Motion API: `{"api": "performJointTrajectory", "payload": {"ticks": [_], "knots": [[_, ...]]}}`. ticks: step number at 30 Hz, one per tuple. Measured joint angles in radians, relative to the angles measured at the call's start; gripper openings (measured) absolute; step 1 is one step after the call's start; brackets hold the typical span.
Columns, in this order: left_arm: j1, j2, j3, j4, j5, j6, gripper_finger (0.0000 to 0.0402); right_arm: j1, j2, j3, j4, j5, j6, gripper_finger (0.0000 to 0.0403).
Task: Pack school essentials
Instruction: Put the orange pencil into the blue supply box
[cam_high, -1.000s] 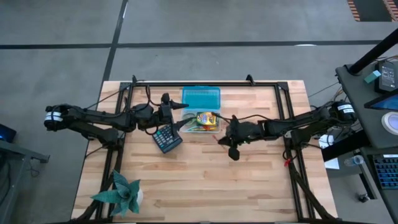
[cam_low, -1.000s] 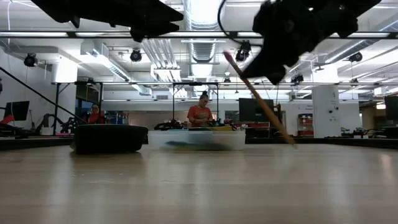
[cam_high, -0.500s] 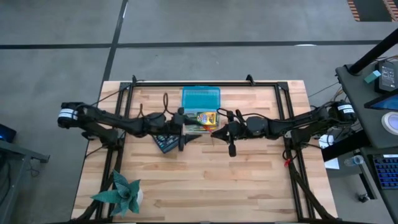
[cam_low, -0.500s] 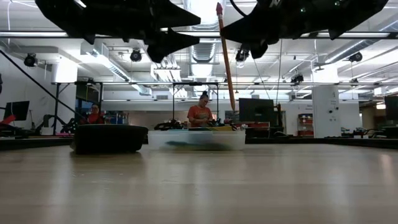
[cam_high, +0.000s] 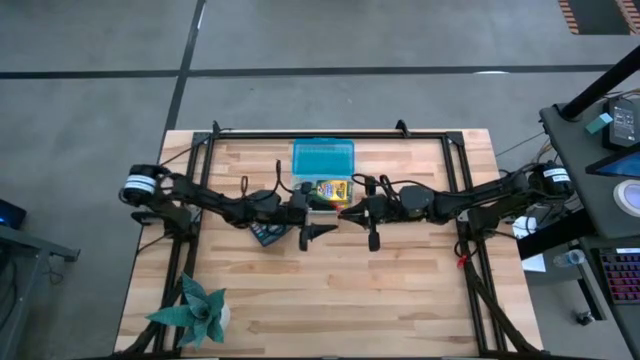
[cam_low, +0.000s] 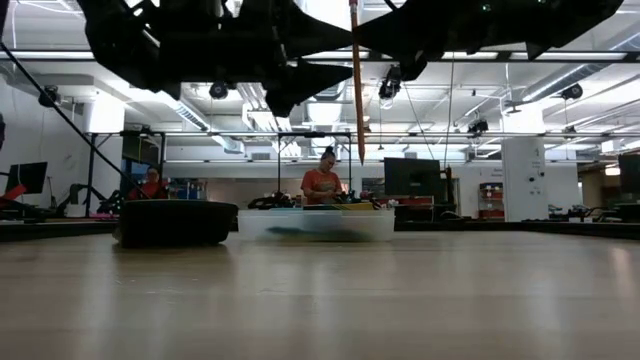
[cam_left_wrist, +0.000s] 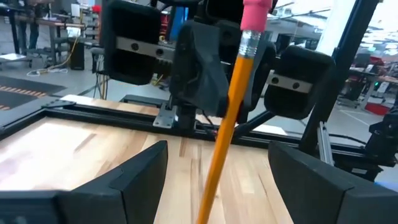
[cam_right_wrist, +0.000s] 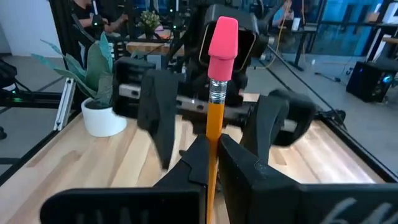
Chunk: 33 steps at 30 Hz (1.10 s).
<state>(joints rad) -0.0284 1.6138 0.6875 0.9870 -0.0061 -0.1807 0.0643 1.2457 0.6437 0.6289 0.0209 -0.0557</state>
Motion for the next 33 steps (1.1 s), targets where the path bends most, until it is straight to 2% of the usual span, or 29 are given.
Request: {"api": "performJointTrajectory", "payload": {"ticks": [4, 8, 11, 18, 23, 29, 33], "knots": [[0.000, 0.051, 0.037, 0.017, 0.009, 0.000, 0.0256, -0.006, 0.000, 0.000, 0.030, 0.005, -0.011, 0.0013], [0.000, 0.077, 0.063, 0.019, 0.011, 0.003, 0.0218, -0.009, 0.000, 0.000, 0.050, 0.006, -0.026, 0.0013], [0.000, 0.078, 0.064, 0.018, 0.012, 0.003, 0.0170, -0.011, 0.000, 0.000, 0.051, 0.006, -0.035, 0.0013], [0.002, 0.074, 0.060, 0.015, 0.011, 0.004, 0.0020, -0.011, -0.001, 0.000, 0.053, 0.009, -0.041, 0.0013], [0.001, 0.073, 0.060, 0.014, -0.013, -0.015, 0.0009, -0.011, -0.001, 0.000, 0.053, 0.012, -0.037, 0.0036], [0.003, 0.066, 0.069, -0.022, -0.029, -0.020, 0.0005, -0.015, -0.020, 0.001, 0.026, 0.007, -0.004, 0.0118], [0.018, 0.019, 0.092, -0.206, -0.033, -0.023, 0.0004, -0.017, -0.082, 0.001, -0.066, 0.009, 0.003, 0.0163]]}}
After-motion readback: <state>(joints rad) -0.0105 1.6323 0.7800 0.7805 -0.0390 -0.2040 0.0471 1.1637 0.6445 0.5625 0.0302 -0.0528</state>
